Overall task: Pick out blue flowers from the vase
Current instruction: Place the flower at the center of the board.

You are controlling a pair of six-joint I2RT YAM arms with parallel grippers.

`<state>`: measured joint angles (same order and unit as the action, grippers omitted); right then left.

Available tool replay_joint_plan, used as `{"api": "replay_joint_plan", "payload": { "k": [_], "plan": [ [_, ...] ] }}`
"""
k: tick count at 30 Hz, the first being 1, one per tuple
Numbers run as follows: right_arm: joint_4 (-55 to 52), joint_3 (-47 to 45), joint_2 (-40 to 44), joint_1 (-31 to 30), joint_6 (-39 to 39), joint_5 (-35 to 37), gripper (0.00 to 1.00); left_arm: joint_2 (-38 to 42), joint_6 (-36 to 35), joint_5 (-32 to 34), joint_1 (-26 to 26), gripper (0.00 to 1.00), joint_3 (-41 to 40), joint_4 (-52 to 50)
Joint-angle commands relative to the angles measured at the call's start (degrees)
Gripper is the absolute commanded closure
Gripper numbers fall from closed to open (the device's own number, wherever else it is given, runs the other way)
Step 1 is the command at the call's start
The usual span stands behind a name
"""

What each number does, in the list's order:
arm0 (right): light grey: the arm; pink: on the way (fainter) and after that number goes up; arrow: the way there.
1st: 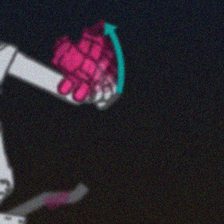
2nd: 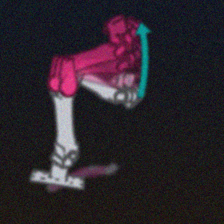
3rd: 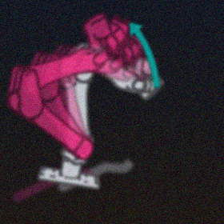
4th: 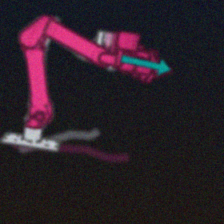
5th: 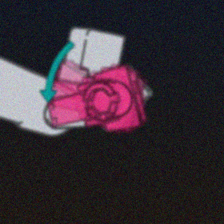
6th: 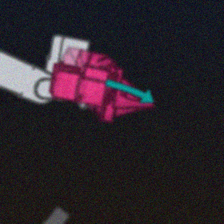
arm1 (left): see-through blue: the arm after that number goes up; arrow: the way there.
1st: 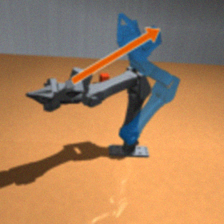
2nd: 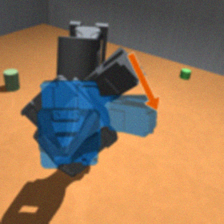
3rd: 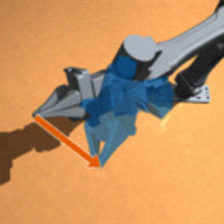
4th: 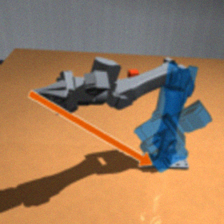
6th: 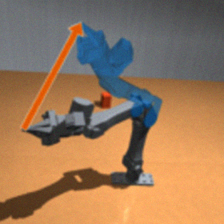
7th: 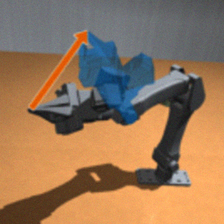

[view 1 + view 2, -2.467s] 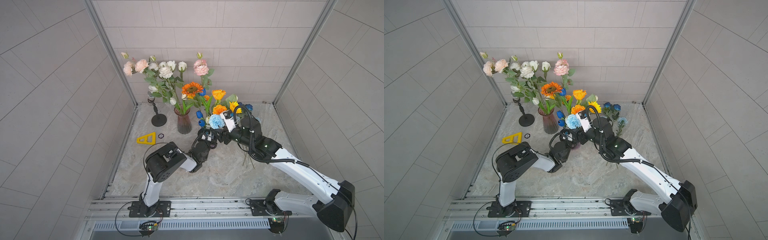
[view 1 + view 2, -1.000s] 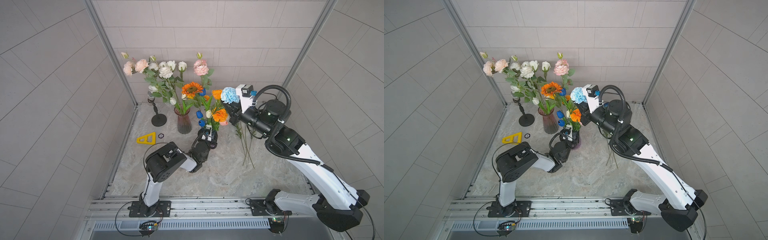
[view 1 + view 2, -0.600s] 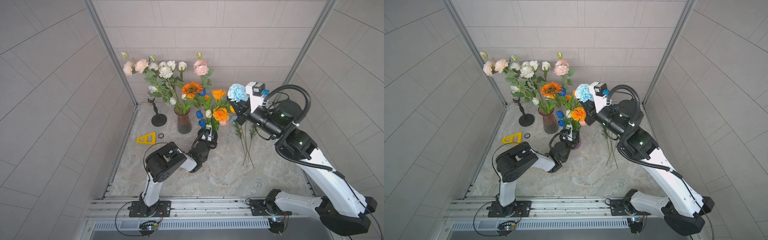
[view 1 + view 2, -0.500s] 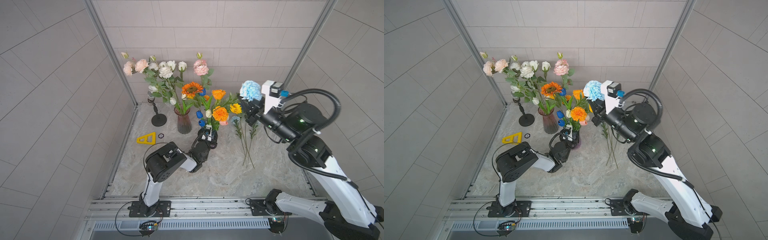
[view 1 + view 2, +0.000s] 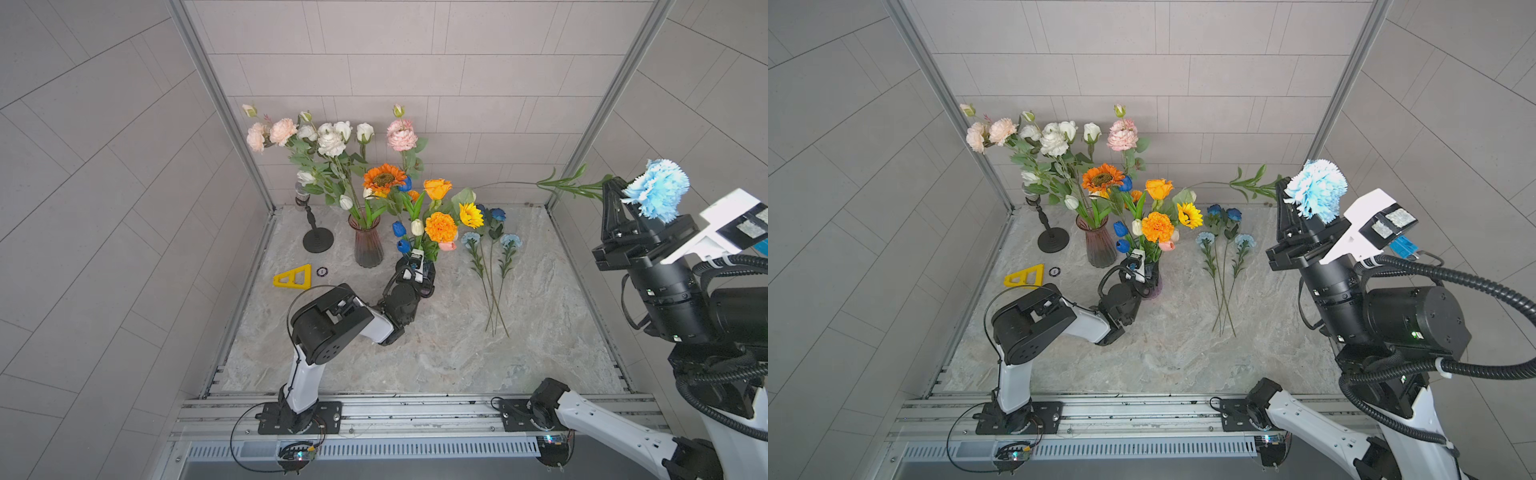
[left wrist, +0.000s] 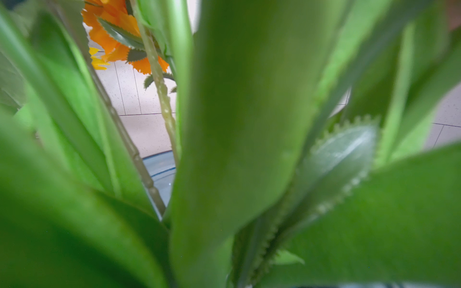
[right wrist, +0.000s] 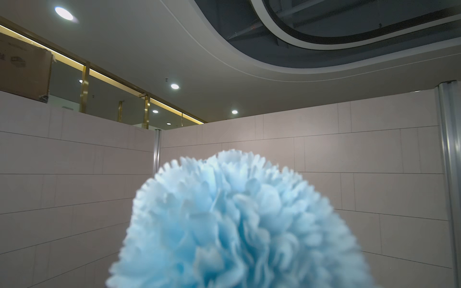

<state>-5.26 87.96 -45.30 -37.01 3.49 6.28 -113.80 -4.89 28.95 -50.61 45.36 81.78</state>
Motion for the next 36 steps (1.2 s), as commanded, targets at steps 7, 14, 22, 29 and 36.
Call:
{"api": "replay_joint_plan", "payload": {
  "k": [7,14,22,29,36],
  "plan": [
    [-12.7,11.1,-12.7,-0.1,7.6,23.1,1.0,-2.0,-0.5,0.3,-0.5,0.58,-0.8,-3.6],
    [-28.1,18.0,-21.2,8.8,-1.2,21.0,1.0,-2.0,-0.5,0.5,-0.5,0.58,-0.7,-3.6],
    [-41.0,16.6,-29.6,31.1,-16.9,-8.8,1.0,-2.0,-0.4,0.7,-0.5,0.58,-0.7,-3.6],
    [-45.7,16.0,-38.6,37.7,-17.8,-18.1,1.0,-2.1,-1.4,1.3,-0.5,0.58,-0.5,-3.6],
    [-49.1,14.0,-45.5,38.2,-14.8,-17.8,1.0,-2.4,-2.8,2.2,-0.5,0.58,-0.4,-3.5]
  ]
}}
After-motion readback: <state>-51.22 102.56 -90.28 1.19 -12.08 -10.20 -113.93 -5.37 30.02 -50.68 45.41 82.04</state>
